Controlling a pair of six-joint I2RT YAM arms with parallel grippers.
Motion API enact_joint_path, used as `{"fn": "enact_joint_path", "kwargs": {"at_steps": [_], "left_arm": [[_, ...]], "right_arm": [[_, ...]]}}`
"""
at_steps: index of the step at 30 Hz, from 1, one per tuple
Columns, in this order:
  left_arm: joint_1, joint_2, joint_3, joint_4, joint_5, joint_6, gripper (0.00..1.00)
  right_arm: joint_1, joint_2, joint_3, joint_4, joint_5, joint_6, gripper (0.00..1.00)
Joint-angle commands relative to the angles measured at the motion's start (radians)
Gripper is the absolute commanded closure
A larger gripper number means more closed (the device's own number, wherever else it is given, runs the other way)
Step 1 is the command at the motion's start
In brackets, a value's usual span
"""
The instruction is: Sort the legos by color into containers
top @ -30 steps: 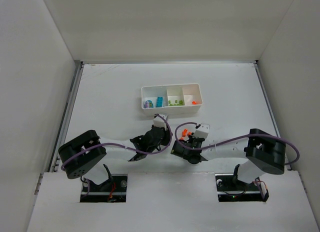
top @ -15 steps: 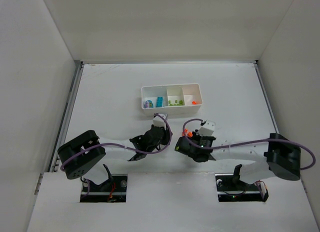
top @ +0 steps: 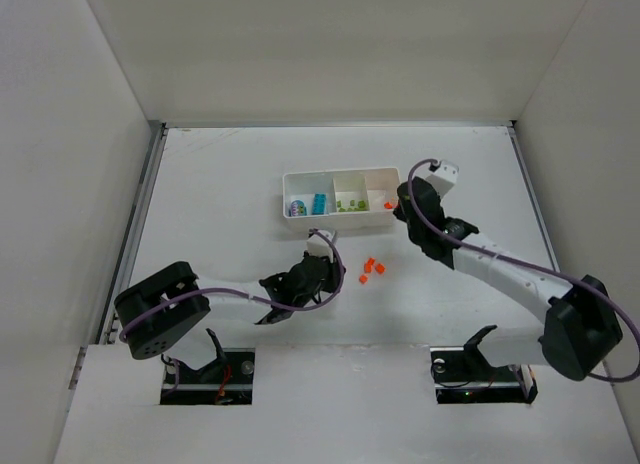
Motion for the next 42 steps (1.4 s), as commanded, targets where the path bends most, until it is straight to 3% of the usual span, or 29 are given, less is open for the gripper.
{"fn": "enact_joint_path", "kwargs": {"at_steps": [1,6,10,13,20,29,36,42], "left_arm": [[-0.015,-0.038,-0.004,0.038,-0.028,0.007,0.89],[-0.027,-0.028,0.016,0.037,-0.04,0.01,0.89],[-0.03,-0.043,0.036,0.023,-0.039,0.012,0.89],[-0.029,-0.066,0.081,-0.032,-0.037,0.022,0.89],[0.014,-0.08,0.229,-0.103,-0.04,0.12,0.88],[0.118,0.131,0.533,-0.121,-0.01,0.199,0.87],[0.158,0.389,0.811,-0.187,0.018,0.246,0.85],[0.187,0.518,0.941,-0.206,-0.008,0.263,0.77]], "right_arm": [[-0.055,0.097,0.121,0.192,-0.147,-0.149,0.82],[-0.111,0.275,0.224,0.226,-0.205,-0.146,0.77],[-0.121,0.321,0.241,0.243,-0.227,-0.095,0.57],[-0.116,0.283,0.202,0.272,-0.218,-0.098,0.5],[-0.116,0.046,-0.036,0.351,-0.224,-0.086,0.5],[-0.078,-0.258,-0.327,0.303,-0.183,-0.024,0.71],[0.014,-0.447,-0.499,0.24,-0.179,0.028,0.69],[0.103,-0.499,-0.532,0.177,-0.175,0.037,0.63]]}}
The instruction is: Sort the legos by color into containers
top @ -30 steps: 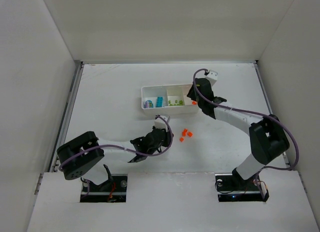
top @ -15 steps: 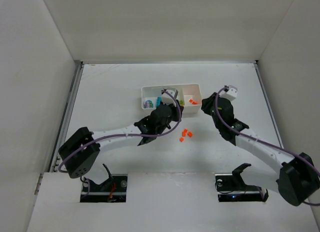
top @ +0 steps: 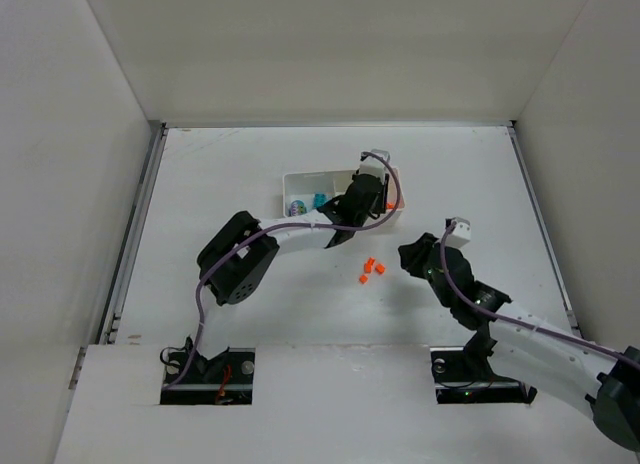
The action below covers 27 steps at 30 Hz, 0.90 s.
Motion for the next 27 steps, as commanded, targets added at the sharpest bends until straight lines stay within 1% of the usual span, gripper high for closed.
{"fn": "enact_joint_path", "kwargs": {"at_steps": [1,4,6,9,13,16,18,22,27], "left_arm": [[0.022,0.013,0.093,-0.007,-0.008,0.029,0.72],[0.024,0.013,0.109,-0.023,-0.004,0.034,0.58],[0.022,-0.025,0.08,-0.021,-0.007,0.034,0.54],[0.013,-0.128,-0.03,-0.003,-0.004,0.022,0.54],[-0.024,-0.278,-0.24,0.026,-0.005,-0.01,0.57],[-0.064,-0.396,-0.409,0.029,-0.022,-0.039,0.59],[-0.088,-0.474,-0.515,0.028,-0.044,-0.081,0.59],[-0.134,-0.607,-0.688,0.023,-0.074,-0.171,0.59],[-0.174,-0.66,-0.788,0.005,-0.07,-0.237,0.57]], "right_arm": [[0.034,-0.02,-0.014,-0.016,0.018,0.019,0.62],[0.042,-0.008,-0.015,-0.013,0.013,0.028,0.6],[0.06,0.026,-0.006,-0.007,0.013,0.023,0.6],[0.083,0.131,0.032,0.011,-0.002,-0.01,0.6],[0.143,0.3,0.098,0.017,0.008,-0.026,0.59],[0.178,0.397,0.141,0.022,0.024,-0.04,0.53],[0.189,0.429,0.153,0.014,0.038,-0.041,0.51],[0.189,0.481,0.172,0.013,0.036,-0.049,0.5],[0.172,0.54,0.21,-0.004,0.038,-0.055,0.5]]}}
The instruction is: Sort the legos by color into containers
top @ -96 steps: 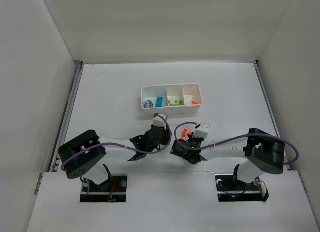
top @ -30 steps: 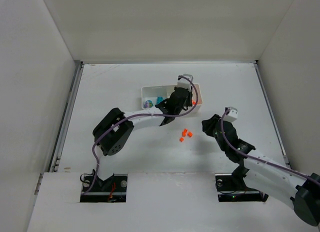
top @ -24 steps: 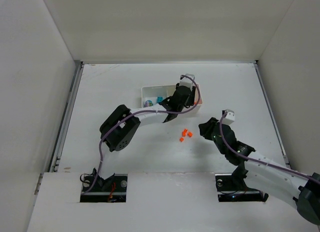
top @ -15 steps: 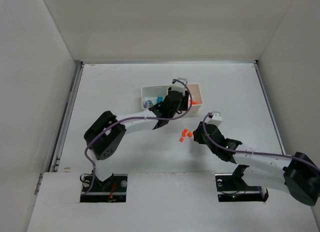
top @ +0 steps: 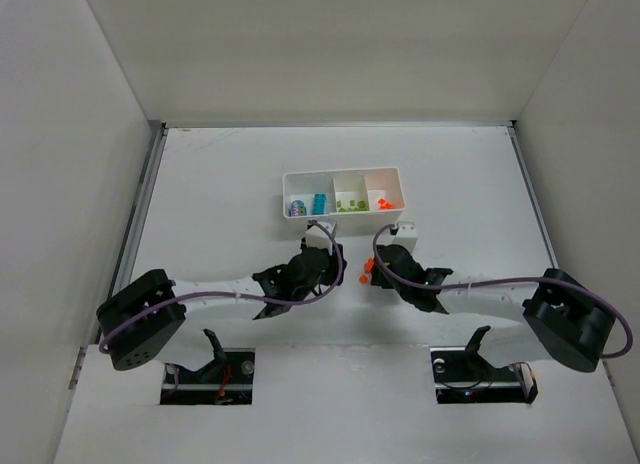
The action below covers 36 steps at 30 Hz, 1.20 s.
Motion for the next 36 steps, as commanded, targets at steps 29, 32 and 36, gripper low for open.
{"fn": "enact_joint_path", "kwargs": {"at_steps": [29,32,36], "left_arm": [[-0.126,0.089,-0.046,0.155,0.068,-0.068,0.48],[-0.129,0.098,-0.046,0.167,0.068,-0.061,0.48],[-0.133,0.115,-0.036,0.175,0.073,-0.061,0.48]], "right_arm": [[-0.027,0.138,0.137,-0.084,0.029,-0.004,0.63],[-0.027,0.146,0.143,-0.09,0.024,-0.004,0.63],[-0.019,0.128,0.126,-0.098,0.023,0.02,0.52]]}}
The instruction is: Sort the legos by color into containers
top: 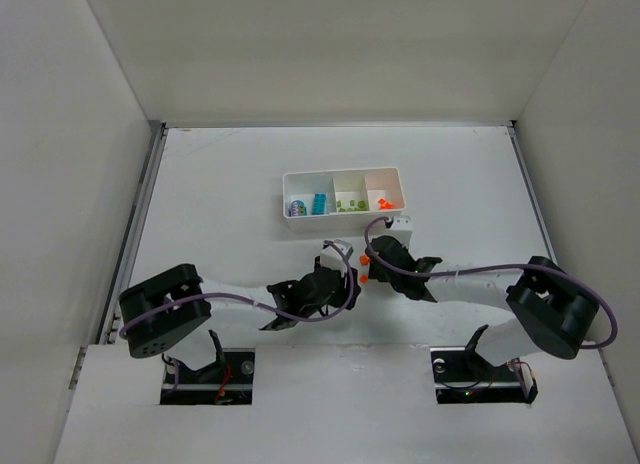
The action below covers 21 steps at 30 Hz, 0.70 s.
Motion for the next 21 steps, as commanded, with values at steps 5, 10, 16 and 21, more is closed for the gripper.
{"fn": "enact_joint_path", "kwargs": {"at_steps": [5,10,16,21], "left_arm": [[-0.011,0.049,0.062,0.076,0.01,0.003,0.48],[-0.013,0.07,0.073,0.083,0.009,0.011,0.48],[-0.007,0.078,0.077,0.086,0.006,0.014,0.48],[-0.004,0.104,0.097,0.089,0.006,0.015,0.48]], "right_arm": [[0.022,-0.001,-0.001,-0.02,-0.006,0.025,0.58],[0.025,-0.008,0.005,-0.032,0.011,0.032,0.72],[0.026,-0.14,0.016,-0.074,0.039,0.022,0.73],[-0.02,-0.237,0.074,-0.072,0.017,-0.056,0.73]]}}
